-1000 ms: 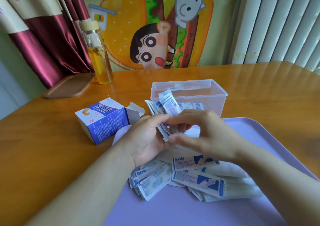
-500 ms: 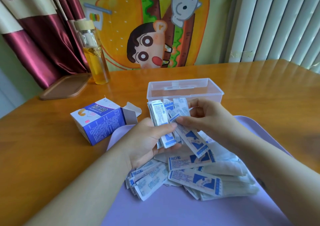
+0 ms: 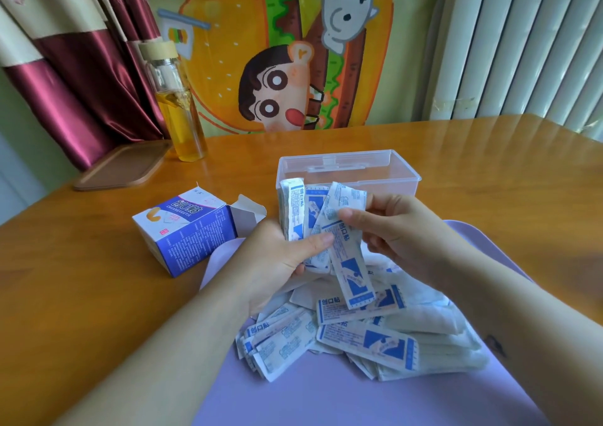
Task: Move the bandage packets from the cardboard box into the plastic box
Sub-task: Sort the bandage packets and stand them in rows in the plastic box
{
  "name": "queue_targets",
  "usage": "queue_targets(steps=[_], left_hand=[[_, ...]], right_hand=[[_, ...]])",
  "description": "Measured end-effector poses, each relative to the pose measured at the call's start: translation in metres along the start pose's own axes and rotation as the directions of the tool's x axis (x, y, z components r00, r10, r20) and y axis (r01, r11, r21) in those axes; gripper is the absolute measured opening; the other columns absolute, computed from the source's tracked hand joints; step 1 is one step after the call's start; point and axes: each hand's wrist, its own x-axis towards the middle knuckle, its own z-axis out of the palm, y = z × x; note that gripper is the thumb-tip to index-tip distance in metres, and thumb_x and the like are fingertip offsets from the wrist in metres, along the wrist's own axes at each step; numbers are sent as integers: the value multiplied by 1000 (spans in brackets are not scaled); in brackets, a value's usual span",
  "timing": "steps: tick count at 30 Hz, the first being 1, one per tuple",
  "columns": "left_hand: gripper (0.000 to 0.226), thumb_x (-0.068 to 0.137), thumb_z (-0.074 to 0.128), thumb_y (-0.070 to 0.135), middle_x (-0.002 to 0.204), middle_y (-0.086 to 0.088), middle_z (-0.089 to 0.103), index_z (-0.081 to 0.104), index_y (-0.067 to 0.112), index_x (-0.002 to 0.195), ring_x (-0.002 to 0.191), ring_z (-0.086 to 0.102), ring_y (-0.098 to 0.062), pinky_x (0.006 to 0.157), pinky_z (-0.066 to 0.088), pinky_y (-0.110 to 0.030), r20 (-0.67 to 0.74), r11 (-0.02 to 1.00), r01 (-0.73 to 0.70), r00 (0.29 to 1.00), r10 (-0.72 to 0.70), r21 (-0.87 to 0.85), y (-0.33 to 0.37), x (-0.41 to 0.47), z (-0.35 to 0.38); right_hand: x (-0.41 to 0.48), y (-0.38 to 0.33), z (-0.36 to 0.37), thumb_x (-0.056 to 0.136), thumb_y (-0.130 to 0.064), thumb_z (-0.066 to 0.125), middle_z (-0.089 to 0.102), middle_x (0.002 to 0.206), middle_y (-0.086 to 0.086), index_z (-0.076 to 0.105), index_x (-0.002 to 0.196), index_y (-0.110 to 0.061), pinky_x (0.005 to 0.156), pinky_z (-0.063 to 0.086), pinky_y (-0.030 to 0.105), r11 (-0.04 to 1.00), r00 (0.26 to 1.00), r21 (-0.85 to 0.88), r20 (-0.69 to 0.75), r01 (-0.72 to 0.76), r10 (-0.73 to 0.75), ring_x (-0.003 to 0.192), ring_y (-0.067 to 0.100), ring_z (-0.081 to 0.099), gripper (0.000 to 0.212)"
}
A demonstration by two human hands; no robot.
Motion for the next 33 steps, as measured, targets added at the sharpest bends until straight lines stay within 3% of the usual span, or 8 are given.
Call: queue_targets(steps=[5,9,15,19,22,29,31,33], left_hand=[[14,83,67,19,87,2,75,67,25,96,68,66,-6,49,42,-14,46,999,15,999,-13,-41,2,-3,4],[11,82,69,18,76,9,74,66,25,90,59,64,1,47,42,-11,2,999,-29,1000,30,-38,2,-2,5],[20,79,70,33,88,5,75,68,23,96,73,66,-8,57,42,-23,-86,999,-21,996,25,48,-5,4,-2],[18,82,68,33,90,6,75,66,24,98,78,66,-14,58,41,-25,-130,999,-27,991,32,37,-7,6,-7],[14,82,68,32,90,4,74,67,26,95,75,59,-15,57,39,-26,-156,999,-33,987,37,24,-8,8,-12],[7,85,67,24,90,0,74,68,22,92,83,50,-23,56,37,-25,-182,995,-7,983,-11,-96,-9,11,-13],[5,85,67,22,83,5,74,67,21,90,84,48,-23,55,36,-24,-177,993,-4,984,-17,-115,-9,10,-12],[4,86,66,21,78,9,73,67,21,89,84,48,-22,54,36,-23,-172,992,-7,985,-16,-129,-8,10,-12]], right_hand=[[-2,0,6,84,-18,67,58,74,12,71,92,-8,57,36,24,1000,1000,-28,5,8,-8,50,10,40,14],[-3,-1,6,86,-15,63,64,59,0,68,83,-7,62,41,25,994,999,103,-8,-49,50,47,8,51,10],[-1,0,6,85,-17,65,59,49,-4,70,66,-16,62,40,26,995,983,101,-184,18,1,48,9,51,20],[6,0,-7,88,-18,64,50,47,-4,67,73,-13,63,39,28,988,939,125,-340,92,-44,46,8,43,16],[8,-1,-19,90,-18,61,44,55,1,66,77,-10,62,36,28,986,943,135,-328,96,-47,51,10,35,16],[9,-10,-56,95,-26,53,45,60,0,62,82,-6,68,35,36,967,934,-256,-347,-3,-89,56,14,36,26],[5,-18,-63,94,-26,54,53,67,0,63,84,-7,66,41,31,904,924,-427,-351,-12,-154,58,15,44,23],[1,-28,-71,91,-22,56,54,62,-5,57,69,-19,55,41,25,746,925,-666,-286,-4,-251,54,11,47,23]])
